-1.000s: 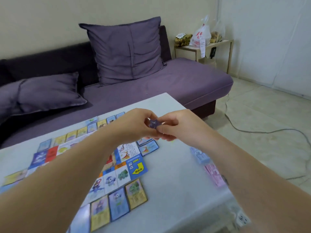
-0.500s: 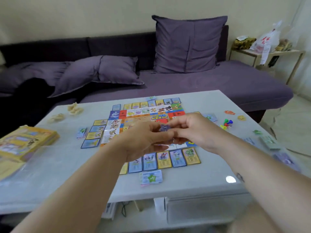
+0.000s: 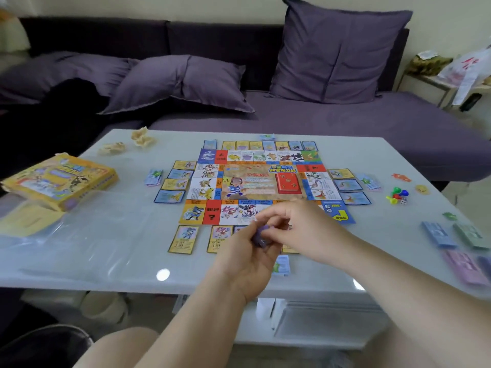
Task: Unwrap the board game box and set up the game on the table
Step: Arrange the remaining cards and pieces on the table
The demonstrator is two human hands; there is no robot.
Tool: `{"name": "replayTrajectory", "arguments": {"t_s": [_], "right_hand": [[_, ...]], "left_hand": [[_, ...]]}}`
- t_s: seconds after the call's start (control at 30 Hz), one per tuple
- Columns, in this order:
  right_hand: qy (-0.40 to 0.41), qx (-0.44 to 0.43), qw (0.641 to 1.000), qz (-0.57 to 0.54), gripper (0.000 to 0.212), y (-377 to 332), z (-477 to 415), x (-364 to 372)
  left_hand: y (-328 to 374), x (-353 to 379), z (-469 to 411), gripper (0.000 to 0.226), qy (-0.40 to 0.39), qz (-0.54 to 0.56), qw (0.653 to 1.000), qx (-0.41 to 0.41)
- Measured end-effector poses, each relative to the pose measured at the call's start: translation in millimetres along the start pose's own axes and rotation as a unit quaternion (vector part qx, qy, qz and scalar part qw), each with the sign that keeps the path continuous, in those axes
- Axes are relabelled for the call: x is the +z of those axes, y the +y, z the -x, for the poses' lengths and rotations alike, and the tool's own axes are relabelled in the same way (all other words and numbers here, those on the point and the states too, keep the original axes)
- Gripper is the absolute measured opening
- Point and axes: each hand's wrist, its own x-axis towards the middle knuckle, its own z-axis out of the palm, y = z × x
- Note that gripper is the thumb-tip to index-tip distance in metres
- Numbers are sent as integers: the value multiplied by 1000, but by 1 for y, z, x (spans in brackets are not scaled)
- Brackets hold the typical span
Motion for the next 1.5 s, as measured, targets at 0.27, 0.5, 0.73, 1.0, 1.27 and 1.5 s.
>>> {"name": "replayTrajectory", "arguments": {"t_s": [0.27,0.5,0.73,1.0,1.27,1.5], "right_hand": [[62,26,996,-50,11,10,-7,7],[-34,101,988,-113,15,24,-11,9],[-52,114,977,-172,10,40,-17,0],[-92,92,983,-129,25,44,-17,-4],[-77,118,972,-190,20,47,-10,-2],[35,139,955,-260,8,51,-6,-9]], "left_hand": [[7,-3,-10,31,-4,-21,1000,-14],[4,-7,-11,35,-58,-59,995,-52],[3,-11,-18,30,-46,-124,990,-53],[4,-10,-25,27,-5,-158,987,-24],[5,-10,-22,27,-5,-161,987,-20],[19,-13,-18,20,17,-138,989,46]]}}
